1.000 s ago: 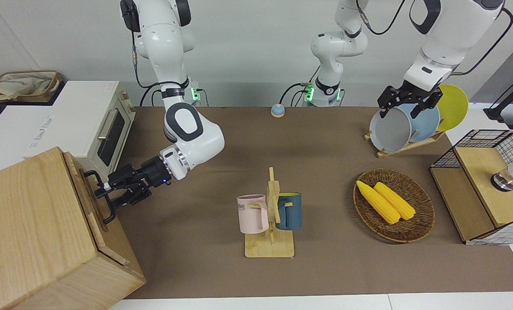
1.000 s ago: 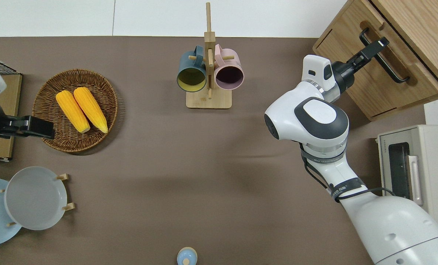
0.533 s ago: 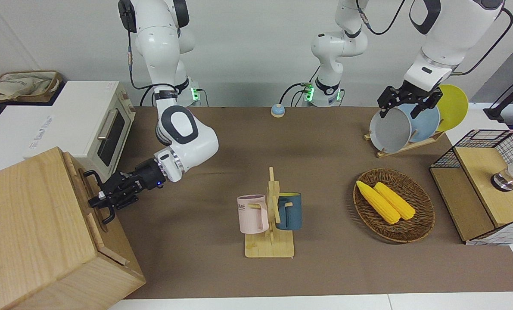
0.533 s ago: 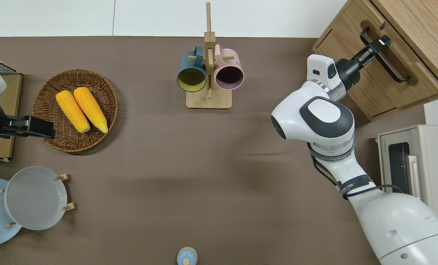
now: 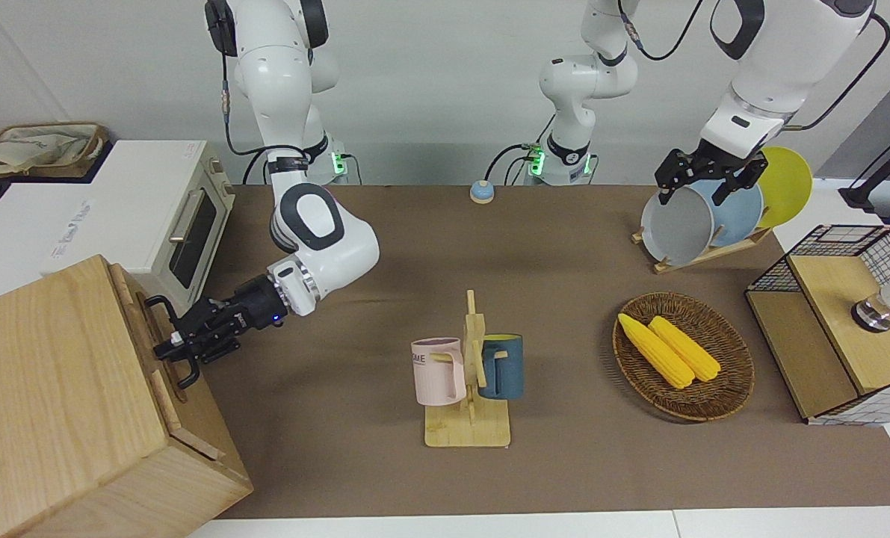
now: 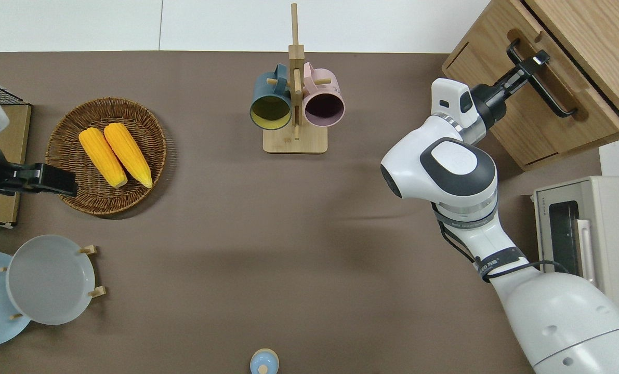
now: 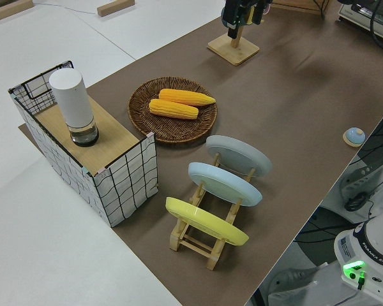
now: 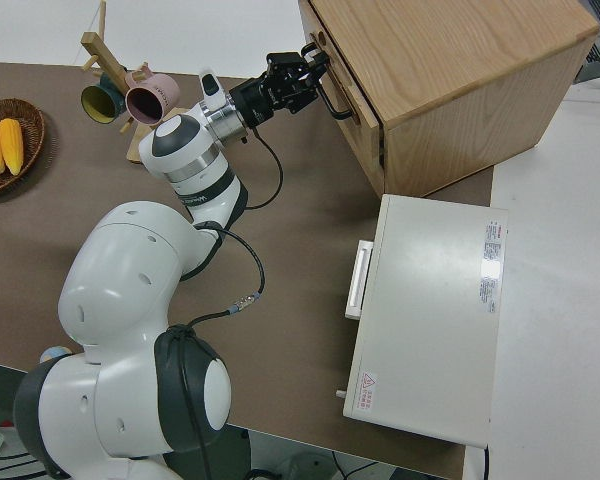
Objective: Slide drawer open with right arm
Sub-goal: 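Close the right gripper around the black drawer handle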
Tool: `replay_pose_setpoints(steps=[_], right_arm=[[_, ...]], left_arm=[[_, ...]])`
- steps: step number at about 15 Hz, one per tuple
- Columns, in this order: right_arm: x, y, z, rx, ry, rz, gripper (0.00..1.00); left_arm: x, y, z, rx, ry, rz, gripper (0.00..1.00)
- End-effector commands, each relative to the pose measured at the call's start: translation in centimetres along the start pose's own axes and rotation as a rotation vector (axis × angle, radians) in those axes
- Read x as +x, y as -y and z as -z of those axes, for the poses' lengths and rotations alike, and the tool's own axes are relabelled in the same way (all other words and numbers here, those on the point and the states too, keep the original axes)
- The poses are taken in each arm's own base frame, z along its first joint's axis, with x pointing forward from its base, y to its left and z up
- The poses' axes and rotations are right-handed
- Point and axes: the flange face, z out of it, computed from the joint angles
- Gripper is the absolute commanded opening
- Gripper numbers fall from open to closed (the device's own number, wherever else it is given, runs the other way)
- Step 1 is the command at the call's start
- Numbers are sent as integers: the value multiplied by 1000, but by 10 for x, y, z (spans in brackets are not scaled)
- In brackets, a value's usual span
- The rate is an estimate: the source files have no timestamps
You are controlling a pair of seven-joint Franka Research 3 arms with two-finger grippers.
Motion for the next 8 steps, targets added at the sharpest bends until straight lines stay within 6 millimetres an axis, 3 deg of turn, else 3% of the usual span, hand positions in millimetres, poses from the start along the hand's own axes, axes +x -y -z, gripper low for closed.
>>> replay_pose_setpoints(steps=[1, 8], right_arm=[[12, 1, 22, 37, -30, -12, 0], [25, -1, 59, 69, -34, -34, 0]], left_arm=[[-3, -2, 6, 18, 4, 5, 993], [-3, -2, 5, 18, 6, 5, 993]])
